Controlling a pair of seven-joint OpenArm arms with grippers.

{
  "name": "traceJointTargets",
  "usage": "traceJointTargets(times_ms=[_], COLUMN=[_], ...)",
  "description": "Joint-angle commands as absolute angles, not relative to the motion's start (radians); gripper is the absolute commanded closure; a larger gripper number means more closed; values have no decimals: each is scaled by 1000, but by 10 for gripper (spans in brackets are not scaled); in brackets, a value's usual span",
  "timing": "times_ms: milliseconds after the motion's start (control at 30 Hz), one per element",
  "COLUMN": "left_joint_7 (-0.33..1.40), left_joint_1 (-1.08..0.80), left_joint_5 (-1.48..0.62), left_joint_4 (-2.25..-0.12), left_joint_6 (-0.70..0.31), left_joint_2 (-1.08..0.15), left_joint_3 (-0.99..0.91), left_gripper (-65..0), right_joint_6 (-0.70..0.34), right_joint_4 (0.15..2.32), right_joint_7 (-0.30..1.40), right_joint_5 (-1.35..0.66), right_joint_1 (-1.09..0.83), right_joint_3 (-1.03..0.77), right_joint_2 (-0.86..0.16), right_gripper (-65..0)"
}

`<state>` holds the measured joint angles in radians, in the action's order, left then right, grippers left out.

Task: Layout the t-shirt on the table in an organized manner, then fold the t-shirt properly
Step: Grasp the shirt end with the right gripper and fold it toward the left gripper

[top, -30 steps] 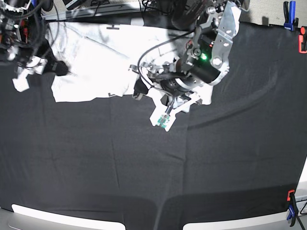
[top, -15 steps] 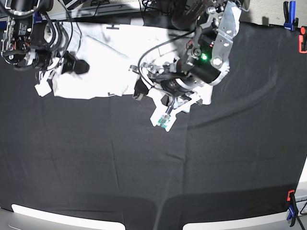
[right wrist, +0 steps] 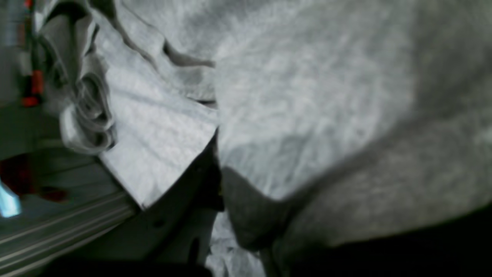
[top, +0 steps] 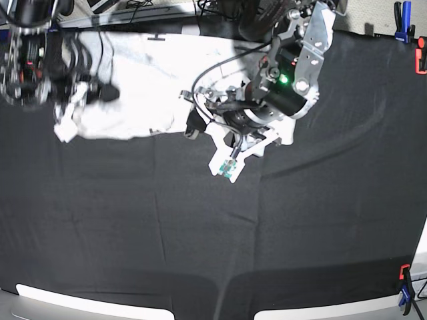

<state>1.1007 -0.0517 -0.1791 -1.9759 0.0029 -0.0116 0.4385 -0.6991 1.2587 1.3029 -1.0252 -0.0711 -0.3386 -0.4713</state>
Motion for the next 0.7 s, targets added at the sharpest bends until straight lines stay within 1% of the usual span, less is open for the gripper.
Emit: traceJointTargets(times_ms=[0,133,267,300,367,400,533,600,667], left_joint_7=[1084,1084,1085,1085,1084,1084,1084,1085,1085], left_joint_1=[-39,-39,-39,-39,-39,-39,-39,-39,-39], left_joint_5=[-184,-184,-184,-184,-184,-184,-184,-184,-184], left_joint_4=[-1994,-1994,-1994,-1994,-1994,-1994,-1994,-1994,-1994], left_joint_6=[-2,-2,-2,-2,-2,-2,-2,-2,-2], left_joint_2=[-3,-3,-3,-3,-3,-3,-3,-3,-3], left_joint_3=[440,440,440,440,440,440,440,440,440], left_gripper=[-372,-372,-372,-372,-372,-372,-372,-372,-372], right_joint_6=[-698,-698,-698,-690,-621,-609,-593,-540,-530], right_joint_4=[1274,1274,1274,1274,1278,1287,1401,1501,1606], right_joint_7=[1283,1283,1284,1285,1292,1302,1386,1396,1396], right_joint_5=[-1008,-872,-725,-693,-657,-657,-670,-668,-640], right_joint_1=[-31,71,176,202,237,238,211,187,167], right_joint_3=[-351,-397,-483,-503,-519,-515,-451,-416,-383], right_joint_2=[-499,-499,-499,-499,-498,-498,-482,-472,-463], right_gripper=[0,0,0,0,0,0,0,0,0])
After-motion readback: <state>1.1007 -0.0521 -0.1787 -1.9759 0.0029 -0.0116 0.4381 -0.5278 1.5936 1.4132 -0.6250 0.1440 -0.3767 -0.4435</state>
